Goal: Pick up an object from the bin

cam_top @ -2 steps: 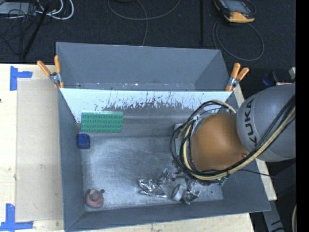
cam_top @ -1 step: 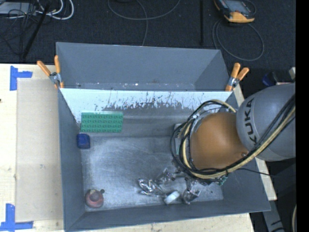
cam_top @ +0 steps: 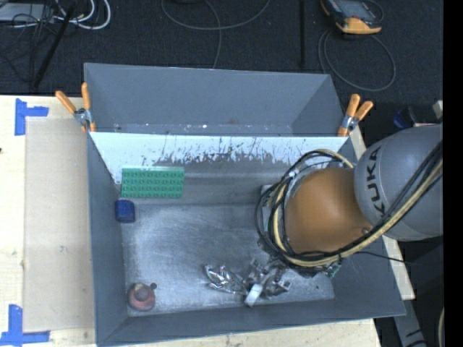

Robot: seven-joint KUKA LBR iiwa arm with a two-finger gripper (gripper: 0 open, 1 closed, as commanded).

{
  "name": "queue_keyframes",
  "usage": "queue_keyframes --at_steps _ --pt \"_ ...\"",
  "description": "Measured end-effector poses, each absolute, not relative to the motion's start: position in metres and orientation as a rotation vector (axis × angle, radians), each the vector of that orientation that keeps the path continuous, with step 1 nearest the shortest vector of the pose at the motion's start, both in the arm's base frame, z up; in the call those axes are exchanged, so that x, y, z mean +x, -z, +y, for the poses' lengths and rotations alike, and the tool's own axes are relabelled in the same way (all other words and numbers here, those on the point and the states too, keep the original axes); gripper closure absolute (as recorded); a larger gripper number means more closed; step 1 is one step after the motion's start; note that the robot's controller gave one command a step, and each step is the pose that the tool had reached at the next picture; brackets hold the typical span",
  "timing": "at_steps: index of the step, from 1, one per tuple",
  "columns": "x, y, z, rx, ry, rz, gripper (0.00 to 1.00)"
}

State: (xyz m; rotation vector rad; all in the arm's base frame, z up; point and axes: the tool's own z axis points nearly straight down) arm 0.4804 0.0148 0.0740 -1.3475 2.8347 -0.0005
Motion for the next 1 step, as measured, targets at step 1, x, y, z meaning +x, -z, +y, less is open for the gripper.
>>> queue_keyframes --at_steps 1 --pt "0.4811 -0.1216 0.0159 -1.342 0.000 2.837 1.00"
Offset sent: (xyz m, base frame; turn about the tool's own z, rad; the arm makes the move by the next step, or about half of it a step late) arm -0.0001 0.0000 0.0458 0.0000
